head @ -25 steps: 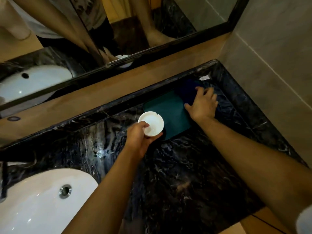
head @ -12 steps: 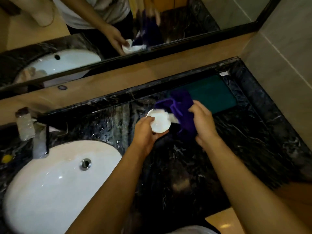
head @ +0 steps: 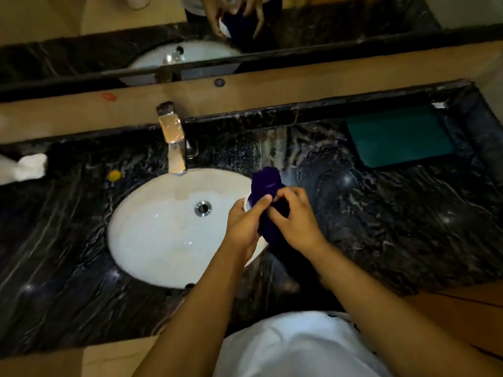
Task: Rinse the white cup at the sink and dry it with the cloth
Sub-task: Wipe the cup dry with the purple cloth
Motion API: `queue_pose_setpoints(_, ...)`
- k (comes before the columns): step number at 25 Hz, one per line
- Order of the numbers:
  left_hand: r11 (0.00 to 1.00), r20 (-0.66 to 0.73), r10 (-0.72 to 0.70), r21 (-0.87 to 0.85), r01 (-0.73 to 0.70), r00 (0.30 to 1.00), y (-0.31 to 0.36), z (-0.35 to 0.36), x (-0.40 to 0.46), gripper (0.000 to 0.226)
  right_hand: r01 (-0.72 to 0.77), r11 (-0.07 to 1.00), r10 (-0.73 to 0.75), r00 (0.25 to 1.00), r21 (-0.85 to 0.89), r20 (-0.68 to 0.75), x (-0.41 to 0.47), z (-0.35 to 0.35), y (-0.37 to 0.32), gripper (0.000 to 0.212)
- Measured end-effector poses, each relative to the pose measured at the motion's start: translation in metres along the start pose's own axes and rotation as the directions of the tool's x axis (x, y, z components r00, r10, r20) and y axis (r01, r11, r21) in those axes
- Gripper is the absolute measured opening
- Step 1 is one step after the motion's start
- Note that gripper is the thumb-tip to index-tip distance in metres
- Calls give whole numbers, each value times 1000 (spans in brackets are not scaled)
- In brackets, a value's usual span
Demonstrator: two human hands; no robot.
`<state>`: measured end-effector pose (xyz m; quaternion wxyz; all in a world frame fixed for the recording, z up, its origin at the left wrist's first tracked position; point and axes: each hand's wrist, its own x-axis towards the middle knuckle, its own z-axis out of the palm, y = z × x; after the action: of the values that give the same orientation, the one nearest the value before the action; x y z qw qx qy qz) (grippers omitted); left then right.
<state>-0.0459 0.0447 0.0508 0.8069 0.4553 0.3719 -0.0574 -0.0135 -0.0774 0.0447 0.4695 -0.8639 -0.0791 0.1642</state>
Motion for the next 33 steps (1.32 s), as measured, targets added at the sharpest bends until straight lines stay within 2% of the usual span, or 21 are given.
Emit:
queue_pose_setpoints(3,996,-13,17,-92,-18,1000,-1,-26,-13,32,-169,964,165,986,205,40,-8,22,-22,58)
queue_pose_setpoints(4,991,-38,8,-130,-13,999,-1,-30,-15,36,-222,950,210,975,222,76,-8,26,-27,62)
queue_pose_setpoints(6,994,-128,38,-98,-51,991,2,-45,-17,39,-201,974,187,974,107,128,-10,38,-36,45)
queue_pose_setpoints(8,990,-175,132,74,-121,976,2,-61,-15,40,-163,985,151,975,61,166,-10,44,-45,27)
queue_pose_setpoints(10,963,-142,206,206,-175,968,5,-74,-15,46,-136,989,115,955,58,274,-5,40,-51,24)
queue_pose_setpoints(12,933,-78,240,294,-208,968,9,-81,-15,53,-100,995,87,904,9,419,3,29,-58,23)
queue_pose_setpoints(14,891,-2,239,397,-218,971,15,-84,-15,56,-37,991,98,858,-130,505,12,18,-65,25)
queue_pose_setpoints(17,848,74,184,492,-196,980,26,-83,-16,55,96,950,92,823,-297,560,22,9,-73,29)
queue_pose_setpoints(19,864,126,136,471,-180,983,33,-82,-17,55,120,948,73,819,-293,569,23,6,-76,27)
queue_pose_setpoints(21,901,136,108,405,-154,985,37,-79,-18,50,55,978,59,851,-200,522,20,5,-76,18)
queue_pose_setpoints(24,960,90,64,266,-86,994,39,-77,-23,23,-94,993,113,912,-66,395,14,5,-69,5)
queue_pose_setpoints(25,968,91,55,240,-75,994,38,-77,-26,23,-136,988,154,913,-75,379,13,4,-66,4)
queue_pose_setpoints(27,954,136,64,283,-101,989,33,-77,-31,37,-169,975,212,898,-142,385,9,3,-59,6)
queue_pose_setpoints(30,895,255,82,407,-184,963,25,-71,-40,50,12,925,161,893,-379,421,7,1,-54,9)
queue_pose_setpoints(33,827,341,8,527,-198,940,34,-67,-37,49,263,797,49,868,-543,494,13,-6,-54,21)
